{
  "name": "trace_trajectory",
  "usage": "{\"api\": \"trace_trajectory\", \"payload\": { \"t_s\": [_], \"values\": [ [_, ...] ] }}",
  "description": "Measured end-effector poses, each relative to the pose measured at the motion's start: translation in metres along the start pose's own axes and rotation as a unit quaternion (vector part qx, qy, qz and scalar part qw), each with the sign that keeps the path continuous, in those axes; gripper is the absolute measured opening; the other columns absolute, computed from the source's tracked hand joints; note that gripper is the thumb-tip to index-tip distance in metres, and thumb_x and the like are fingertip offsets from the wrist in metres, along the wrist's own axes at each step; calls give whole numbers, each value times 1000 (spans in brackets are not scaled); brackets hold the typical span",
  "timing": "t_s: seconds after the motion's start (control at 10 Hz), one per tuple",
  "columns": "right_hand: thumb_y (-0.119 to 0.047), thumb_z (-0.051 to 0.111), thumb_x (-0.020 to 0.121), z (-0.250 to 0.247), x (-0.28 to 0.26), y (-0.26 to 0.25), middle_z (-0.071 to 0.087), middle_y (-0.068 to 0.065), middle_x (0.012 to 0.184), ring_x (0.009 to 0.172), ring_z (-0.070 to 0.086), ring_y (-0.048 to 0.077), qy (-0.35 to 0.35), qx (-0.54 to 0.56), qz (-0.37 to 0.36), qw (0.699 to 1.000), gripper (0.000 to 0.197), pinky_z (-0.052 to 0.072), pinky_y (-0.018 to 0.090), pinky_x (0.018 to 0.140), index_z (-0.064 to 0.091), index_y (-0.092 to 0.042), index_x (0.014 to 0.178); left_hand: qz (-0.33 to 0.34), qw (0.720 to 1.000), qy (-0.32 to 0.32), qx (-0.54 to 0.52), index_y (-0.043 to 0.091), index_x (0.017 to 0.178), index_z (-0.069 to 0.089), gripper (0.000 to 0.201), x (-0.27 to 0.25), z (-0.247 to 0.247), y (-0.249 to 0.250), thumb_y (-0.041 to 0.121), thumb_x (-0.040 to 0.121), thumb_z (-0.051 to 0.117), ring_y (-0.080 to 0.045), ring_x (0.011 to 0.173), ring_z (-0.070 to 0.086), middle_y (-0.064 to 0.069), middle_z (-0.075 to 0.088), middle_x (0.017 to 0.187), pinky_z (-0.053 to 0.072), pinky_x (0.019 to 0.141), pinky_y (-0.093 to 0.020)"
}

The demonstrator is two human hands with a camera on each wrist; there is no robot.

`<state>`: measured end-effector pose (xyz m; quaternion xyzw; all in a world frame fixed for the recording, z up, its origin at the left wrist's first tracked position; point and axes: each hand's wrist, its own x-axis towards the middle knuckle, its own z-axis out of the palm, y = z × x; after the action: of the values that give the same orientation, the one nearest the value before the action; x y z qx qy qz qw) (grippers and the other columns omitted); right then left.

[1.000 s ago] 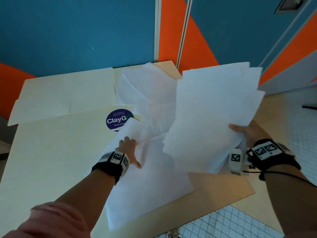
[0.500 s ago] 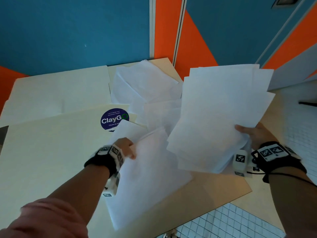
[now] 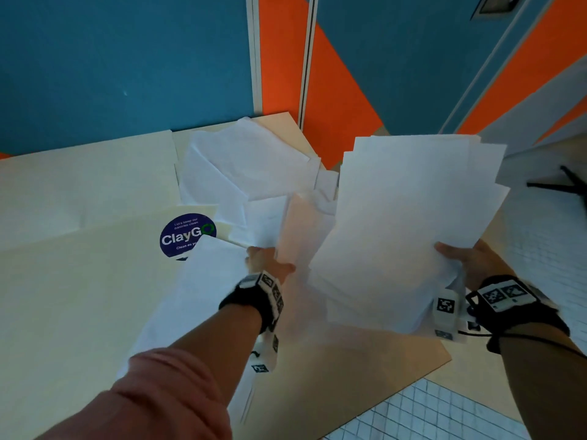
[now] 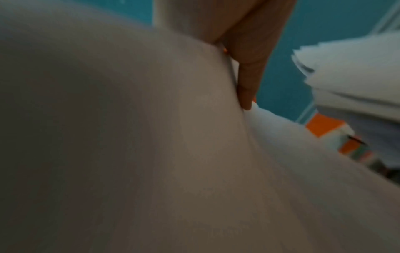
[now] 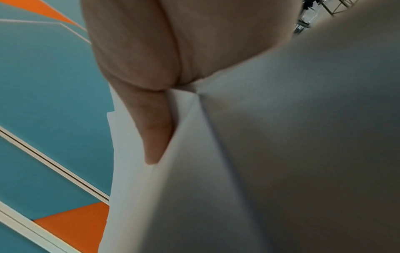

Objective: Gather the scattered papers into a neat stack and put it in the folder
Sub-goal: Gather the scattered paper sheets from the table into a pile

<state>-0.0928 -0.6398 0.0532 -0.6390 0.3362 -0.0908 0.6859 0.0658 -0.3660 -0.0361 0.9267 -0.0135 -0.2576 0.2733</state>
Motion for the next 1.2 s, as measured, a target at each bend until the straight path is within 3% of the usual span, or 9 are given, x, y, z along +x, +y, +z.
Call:
{"api": "trace_trajectory", "payload": {
  "t_s": [0.2,0.3,0.5,0.6,0.7,0.8,1.0,1.1,1.2],
  "values": [
    [-54,86,-4,-5,3,9,63,2,95,98,58,31,22,-23,14,999,137,40,46,98,56,-2,119,-43,998,-19,53,5,93,59,16,8,14,11,18,84,58,-34,114,47,-18,43,127,37,89,-28],
    [-54,87,-2,-4,8,13,64,2,96,105,57,32,25,-23,9,999,133,41,46,97,57,-4,117,-32,999,-5,27,4,105,60,22,13,14,15,11,86,53,-31,117,53,-18,58,124,42,85,-27],
    [-57,83,-6,2,12,16,58,13,113,105,54,30,21,-24,20,999,142,41,45,96,54,0,121,-112,990,27,-76,0,139,25,76,12,27,30,20,79,67,-37,132,36,-20,30,145,34,105,-38],
    [-39,93,27,1,12,15,59,16,120,103,54,30,21,-14,36,999,109,42,42,93,55,1,120,-111,989,29,-91,4,141,25,72,15,29,41,23,82,62,-37,136,32,-17,26,150,35,89,-25],
    [-40,93,27,-4,13,15,65,14,106,89,59,28,28,-20,45,998,88,52,37,79,62,-5,101,-39,999,23,-12,26,139,38,51,5,26,48,36,89,45,-32,134,37,-5,36,149,31,104,-37],
    [-55,85,-5,-12,17,23,64,5,93,86,60,24,31,-14,34,999,121,47,39,85,60,-7,103,-7,998,-26,62,27,123,56,37,6,25,53,29,90,40,-24,121,53,4,53,135,41,102,-36],
    [-44,92,19,-13,17,21,62,16,111,96,57,31,26,-6,43,999,111,43,44,92,57,-1,114,-56,991,-21,-117,5,120,58,37,25,18,45,22,87,58,-32,116,57,-15,60,128,44,89,-29],
    [-46,91,13,-12,17,20,60,16,115,101,56,31,29,7,35,999,122,42,44,93,56,2,119,-2,996,31,-84,-1,116,57,39,31,0,41,21,85,61,-36,114,55,-20,60,125,42,90,-33],
    [-31,92,38,-5,12,14,60,18,119,98,55,29,25,26,53,998,97,40,40,92,54,3,121,52,992,98,-56,-4,102,58,28,28,-33,36,18,86,59,-39,109,56,-26,61,118,41,82,-35]
  ]
}}
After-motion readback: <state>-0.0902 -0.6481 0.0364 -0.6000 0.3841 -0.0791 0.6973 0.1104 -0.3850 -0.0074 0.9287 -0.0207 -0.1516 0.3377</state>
